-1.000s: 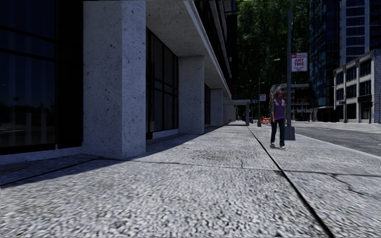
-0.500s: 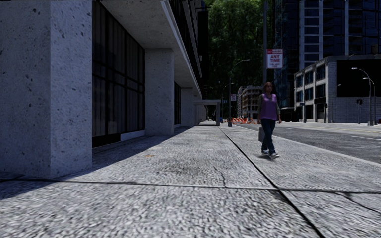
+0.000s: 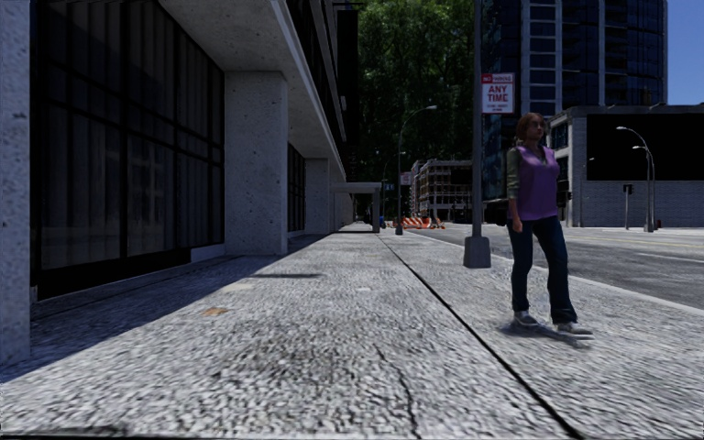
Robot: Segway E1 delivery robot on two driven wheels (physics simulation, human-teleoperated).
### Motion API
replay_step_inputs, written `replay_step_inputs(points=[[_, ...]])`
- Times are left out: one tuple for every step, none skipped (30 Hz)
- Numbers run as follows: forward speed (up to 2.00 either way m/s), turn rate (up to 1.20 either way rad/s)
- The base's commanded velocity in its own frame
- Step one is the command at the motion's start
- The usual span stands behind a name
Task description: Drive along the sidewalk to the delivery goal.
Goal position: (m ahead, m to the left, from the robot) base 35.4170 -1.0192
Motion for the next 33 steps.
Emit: replay_step_inputs(points=[[1.95, 0.0], [1.95, 0.0], [1.95, 0.0], [1.95, 0.0], [1.95, 0.0], [1.96, 0.0], [1.97, 0.0], [1.97, 0.0], [1.97, 0.0], [1.97, 0.0], [1.97, 0.0], [1.97, 0.0], [1.98, 0.0], [1.98, 0.0], [1.98, 0.0], [1.98, 0.0], [1.98, 0.0], [1.99, 0.0], [2.0, 0.0], [2.0, 0.0], [2.0, 0.0], [2.0, 0.0], [2.0, 0.0], [2.0, 0.0], [2.0, 0.0], [2.0, 0.0], [2.0, 0.0], [2.0, 0.0], [2.0, 0.0], [2.0, 0.0], [2.0, 0.0], [2.0, 0.0], [2.0, 0.0]])
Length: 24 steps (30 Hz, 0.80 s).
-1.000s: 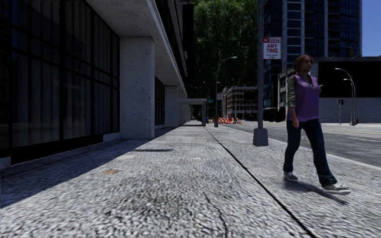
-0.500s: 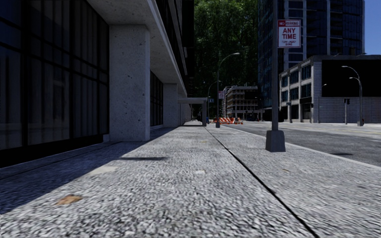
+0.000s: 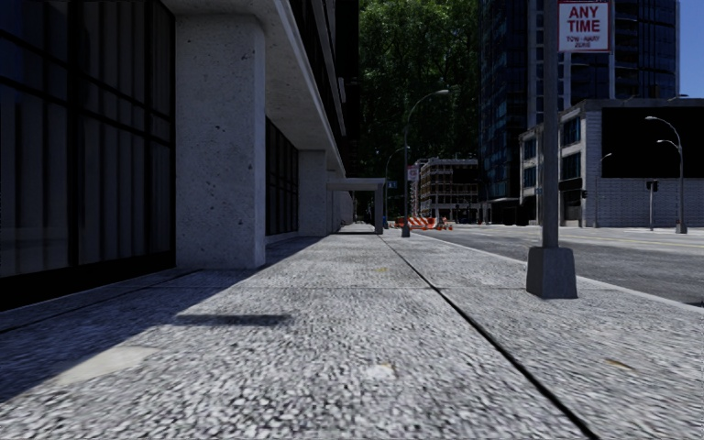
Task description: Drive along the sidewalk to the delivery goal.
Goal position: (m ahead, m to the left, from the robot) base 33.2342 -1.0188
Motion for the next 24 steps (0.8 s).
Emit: replay_step_inputs(points=[[2.0, 0.0], [2.0, 0.0], [2.0, 0.0], [2.0, 0.0], [2.0, 0.0], [2.0, 0.0], [2.0, 0.0], [2.0, 0.0], [2.0, 0.0], [2.0, 0.0], [2.0, 0.0], [2.0, 0.0], [2.0, 0.0], [2.0, 0.0], [2.0, 0.0], [2.0, 0.0], [2.0, 0.0], [2.0, 0.0], [2.0, 0.0], [2.0, 0.0], [2.0, 0.0], [2.0, 0.0], [2.0, 0.0], [2.0, 0.0]])
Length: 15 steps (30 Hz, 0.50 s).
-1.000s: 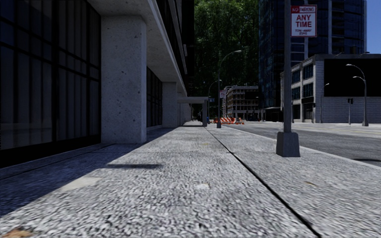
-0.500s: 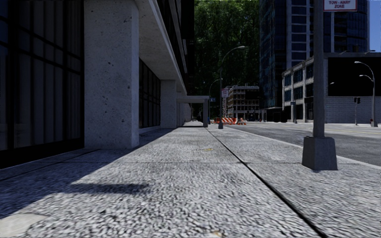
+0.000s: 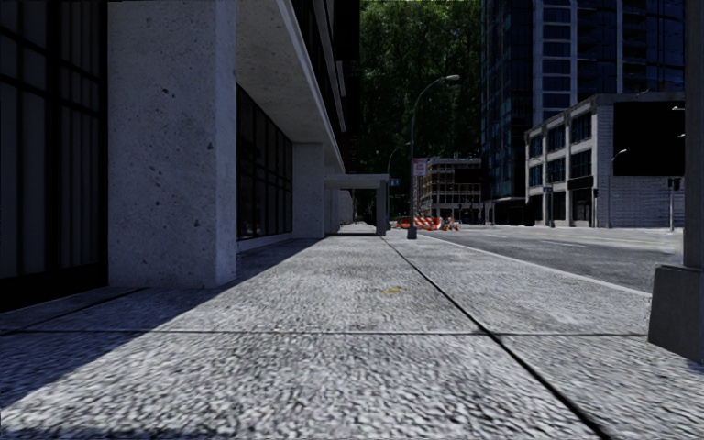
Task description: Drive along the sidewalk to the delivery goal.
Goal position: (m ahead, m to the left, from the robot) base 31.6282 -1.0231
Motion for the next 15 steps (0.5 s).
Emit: replay_step_inputs(points=[[2.0, 0.0], [2.0, 0.0], [2.0, 0.0], [2.0, 0.0], [2.0, 0.0], [2.0, 0.0], [2.0, 0.0], [2.0, 0.0], [2.0, 0.0], [2.0, 0.0], [2.0, 0.0], [2.0, 0.0], [2.0, 0.0], [2.0, 0.0], [2.0, 0.0]])
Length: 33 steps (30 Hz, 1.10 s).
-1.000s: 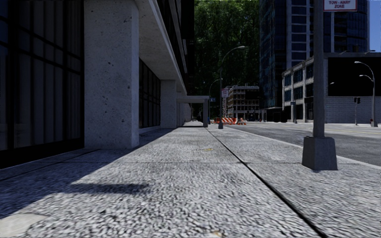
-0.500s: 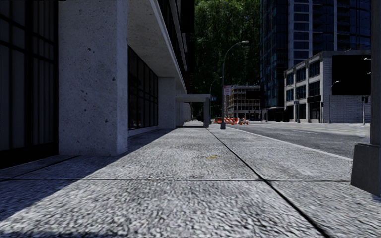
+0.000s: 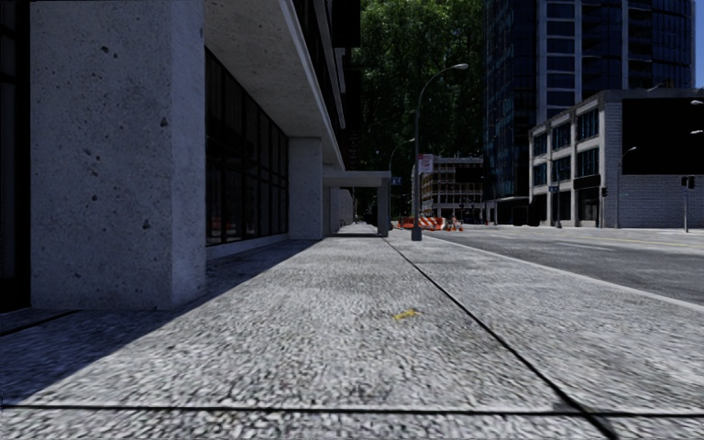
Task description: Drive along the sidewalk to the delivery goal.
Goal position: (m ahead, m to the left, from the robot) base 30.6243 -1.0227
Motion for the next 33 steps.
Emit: replay_step_inputs(points=[[2.0, 0.0], [2.0, 0.0], [2.0, 0.0], [2.0, 0.0], [2.0, 0.0], [2.0, 0.0], [2.0, 0.0], [2.0, 0.0], [2.0, 0.0], [2.0, 0.0], [2.0, 0.0], [2.0, 0.0], [2.0, 0.0], [2.0, 0.0], [2.0, 0.0], [2.0, 0.0], [2.0, 0.0], [2.0, 0.0], [2.0, 0.0], [2.0, 0.0], [2.0, 0.0], [2.0, 0.0], [2.0, 0.0], [2.0, 0.0], [2.0, 0.0], [2.0, 0.0], [2.0, 0.0], [2.0, 0.0], [2.0, 0.0], [2.0, 0.0], [2.0, 0.0], [2.0, 0.0], [2.0, 0.0]])
